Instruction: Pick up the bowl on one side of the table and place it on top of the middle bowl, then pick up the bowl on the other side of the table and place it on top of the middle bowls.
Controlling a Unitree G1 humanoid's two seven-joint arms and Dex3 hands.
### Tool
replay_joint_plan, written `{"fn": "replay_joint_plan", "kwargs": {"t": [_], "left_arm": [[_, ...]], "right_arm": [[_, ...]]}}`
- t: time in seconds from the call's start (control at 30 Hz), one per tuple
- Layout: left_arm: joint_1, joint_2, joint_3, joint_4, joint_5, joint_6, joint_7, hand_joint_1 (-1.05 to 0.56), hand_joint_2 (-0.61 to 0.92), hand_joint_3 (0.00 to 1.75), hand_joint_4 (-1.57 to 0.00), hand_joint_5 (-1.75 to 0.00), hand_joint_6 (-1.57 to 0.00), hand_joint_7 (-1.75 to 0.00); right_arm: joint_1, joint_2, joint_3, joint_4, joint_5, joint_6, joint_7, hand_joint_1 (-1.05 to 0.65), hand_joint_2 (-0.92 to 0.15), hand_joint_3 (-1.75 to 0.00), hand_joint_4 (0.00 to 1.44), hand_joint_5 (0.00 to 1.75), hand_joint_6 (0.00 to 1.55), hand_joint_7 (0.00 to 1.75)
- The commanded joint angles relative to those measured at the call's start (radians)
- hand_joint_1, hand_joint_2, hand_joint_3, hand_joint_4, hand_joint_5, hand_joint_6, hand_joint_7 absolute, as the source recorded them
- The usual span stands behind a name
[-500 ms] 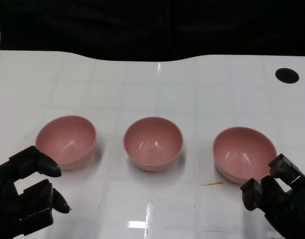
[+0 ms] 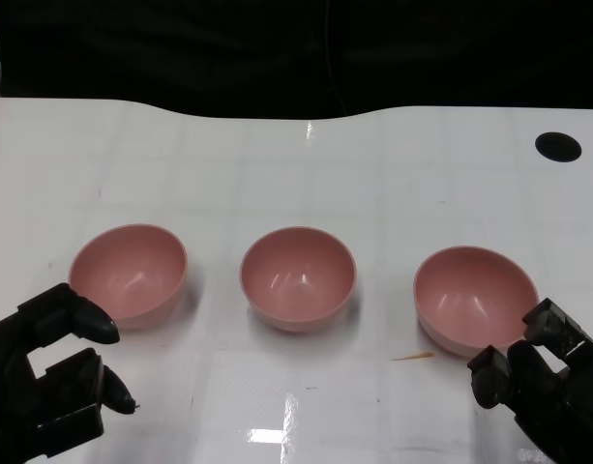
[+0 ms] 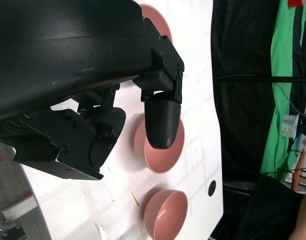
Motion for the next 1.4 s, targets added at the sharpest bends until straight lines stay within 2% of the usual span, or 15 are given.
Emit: {"fn": "replay_joint_plan", "kwargs": {"t": [0.03,0.6,0.97,1.0,1.03,1.07,1.13,1.17,1.2,1.27,1.33,1.37,1.4], "left_arm": [[-0.006,0.006,0.002,0.0,0.007,-0.004,0.007,0.39,0.92,1.3,-0.74,-1.75,-0.56,-1.75],[-0.005,0.012,0.004,0.009,0.008,-0.012,-0.004,0.41,0.92,1.31,-0.74,-1.75,-0.55,-1.75],[-0.001,0.015,-0.006,0.025,0.017,-0.069,-0.023,0.42,0.92,1.31,-0.79,-1.75,-0.59,-1.75],[0.005,-0.001,-0.047,0.022,0.135,-0.166,0.033,0.43,0.91,1.24,-0.71,-1.72,-0.55,-1.71],[0.01,-0.015,-0.078,0.021,0.226,-0.242,0.075,0.44,0.91,1.03,-0.5,-1.69,-0.44,-1.61],[0.014,-0.028,-0.101,0.023,0.294,-0.3,0.103,0.45,0.92,0.89,-0.36,-1.67,-0.37,-1.54],[0.019,-0.045,-0.118,0.034,0.35,-0.355,0.118,0.45,0.92,0.82,-0.29,-1.66,-0.34,-1.51],[0.038,0.02,-0.176,0.009,0.558,-0.397,0.159,0.45,0.92,0.81,-0.27,-1.66,-0.34,-1.5],[0.053,0.083,-0.222,-0.01,0.754,-0.433,0.19,0.11,0.77,0.43,-0.13,-1.17,-0.28,-1.08],[0.065,0.154,-0.273,-0.025,1.0,-0.479,0.226,-0.21,0.7,0.1,-0.14,-0.72,-0.46,-0.48],[0.064,0.15,-0.279,-0.022,1.049,-0.486,0.228,-0.28,0.69,0.03,-0.16,-0.59,-0.55,-0.27],[0.064,0.144,-0.281,-0.021,1.062,-0.488,0.227,-0.3,0.68,0.01,-0.17,-0.56,-0.57,-0.22],[0.055,0.172,-0.296,-0.023,1.169,-0.486,0.22,-0.3,0.68,0.01,-0.17,-0.55,-0.58,-0.21]], "right_arm": [[-0.005,-0.01,-0.008,0.002,0.005,-0.002,-0.008,-0.1,-0.51,-1.24,0.9,1.64,0.82,1.41],[-0.009,-0.009,-0.006,0.008,0.005,-0.004,-0.001,-0.1,-0.49,-1.27,0.9,1.64,0.83,1.4],[-0.011,-0.011,-0.004,0.011,-0.002,-0.009,0.001,-0.11,-0.48,-1.27,0.9,1.64,0.83,1.41],[-0.014,-0.009,-0.004,0.01,-0.002,-0.004,-0.007,-0.11,-0.48,-1.27,0.9,1.64,0.83,1.41],[-0.016,-0.008,-0.003,0.01,-0.001,-0.001,-0.013,-0.1,-0.48,-1.26,0.9,1.63,0.83,1.4],[-0.018,-0.007,-0.003,0.01,-0.001,0.002,-0.017,-0.1,-0.48,-1.25,0.9,1.63,0.84,1.39],[-0.019,-0.007,-0.002,0.009,0.0,0.003,-0.021,-0.1,-0.48,-1.24,0.9,1.62,0.84,1.39],[-0.018,-0.007,-0.001,0.012,-0.002,-0.004,-0.015,-0.1,-0.48,-1.24,0.9,1.62,0.84,1.39],[-0.016,-0.007,-0.001,0.009,-0.002,-0.004,-0.016,-0.11,-0.49,-1.24,0.9,1.63,0.84,1.39],[-0.014,-0.007,-0.001,0.006,0.0,-0.003,-0.018,-0.11,-0.5,-1.24,0.89,1.65,0.82,1.42],[-0.014,-0.007,-0.001,0.005,0.001,-0.001,-0.019,-0.11,-0.5,-1.24,0.88,1.66,0.82,1.43],[-0.014,-0.007,-0.001,0.005,0.001,-0.001,-0.019,-0.11,-0.51,-1.24,0.88,1.66,0.81,1.44],[-0.012,-0.007,-0.001,0.003,0.0,-0.001,-0.024,-0.11,-0.51,-1.24,0.88,1.66,0.81,1.44]]}}
